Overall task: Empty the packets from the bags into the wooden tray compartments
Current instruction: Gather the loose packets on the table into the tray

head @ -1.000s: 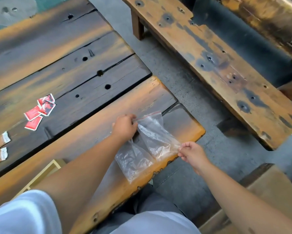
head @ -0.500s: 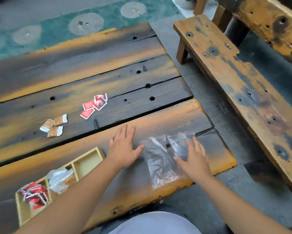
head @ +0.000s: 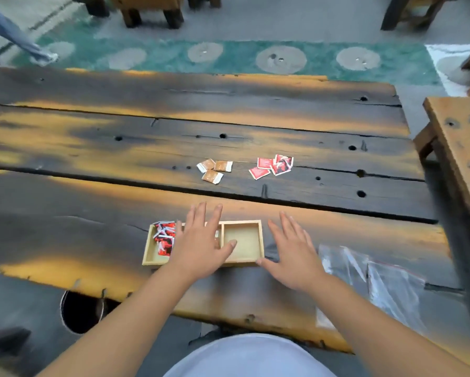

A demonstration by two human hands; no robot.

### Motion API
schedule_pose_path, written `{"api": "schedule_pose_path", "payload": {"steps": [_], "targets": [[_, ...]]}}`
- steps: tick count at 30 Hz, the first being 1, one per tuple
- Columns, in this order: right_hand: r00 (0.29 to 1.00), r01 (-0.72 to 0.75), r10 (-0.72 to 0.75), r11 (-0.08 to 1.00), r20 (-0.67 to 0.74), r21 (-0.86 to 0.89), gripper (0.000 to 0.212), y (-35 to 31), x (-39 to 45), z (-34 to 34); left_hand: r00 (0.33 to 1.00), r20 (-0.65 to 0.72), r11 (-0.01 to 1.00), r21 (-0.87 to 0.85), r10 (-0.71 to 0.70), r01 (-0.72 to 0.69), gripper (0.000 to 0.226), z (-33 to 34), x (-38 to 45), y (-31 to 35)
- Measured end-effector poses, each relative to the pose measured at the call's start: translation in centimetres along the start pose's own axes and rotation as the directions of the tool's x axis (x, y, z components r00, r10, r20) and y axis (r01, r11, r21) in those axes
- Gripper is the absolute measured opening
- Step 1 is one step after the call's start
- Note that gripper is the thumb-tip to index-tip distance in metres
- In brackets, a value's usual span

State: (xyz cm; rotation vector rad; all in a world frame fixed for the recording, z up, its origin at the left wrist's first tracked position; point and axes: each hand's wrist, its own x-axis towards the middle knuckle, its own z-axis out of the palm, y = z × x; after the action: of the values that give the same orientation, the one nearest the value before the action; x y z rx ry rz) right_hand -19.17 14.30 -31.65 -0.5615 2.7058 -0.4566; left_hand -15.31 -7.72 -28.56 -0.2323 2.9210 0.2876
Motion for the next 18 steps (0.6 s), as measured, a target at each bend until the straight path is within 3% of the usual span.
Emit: {"api": "schedule_pose_path", "payload": {"steps": [8, 18], "targets": [[0.988, 0.112, -0.106, 0.992, 0.108, -0.054, 0.091, -7.5, 2.3, 1.6, 0.989, -0.024, 0.989, -0.004, -0.148, 0.148, 0.085, -1.0, -3.5, -9.2], [0.989, 0.074, -0.061, 0.993, 0.138, -0.09, 0.088, -11.1, 5.1, 2.7, 0.996, 0.047, 0.997, -0.003, -0.073, 0.073, 0.085, -1.6, -1.1, -13.0]]}}
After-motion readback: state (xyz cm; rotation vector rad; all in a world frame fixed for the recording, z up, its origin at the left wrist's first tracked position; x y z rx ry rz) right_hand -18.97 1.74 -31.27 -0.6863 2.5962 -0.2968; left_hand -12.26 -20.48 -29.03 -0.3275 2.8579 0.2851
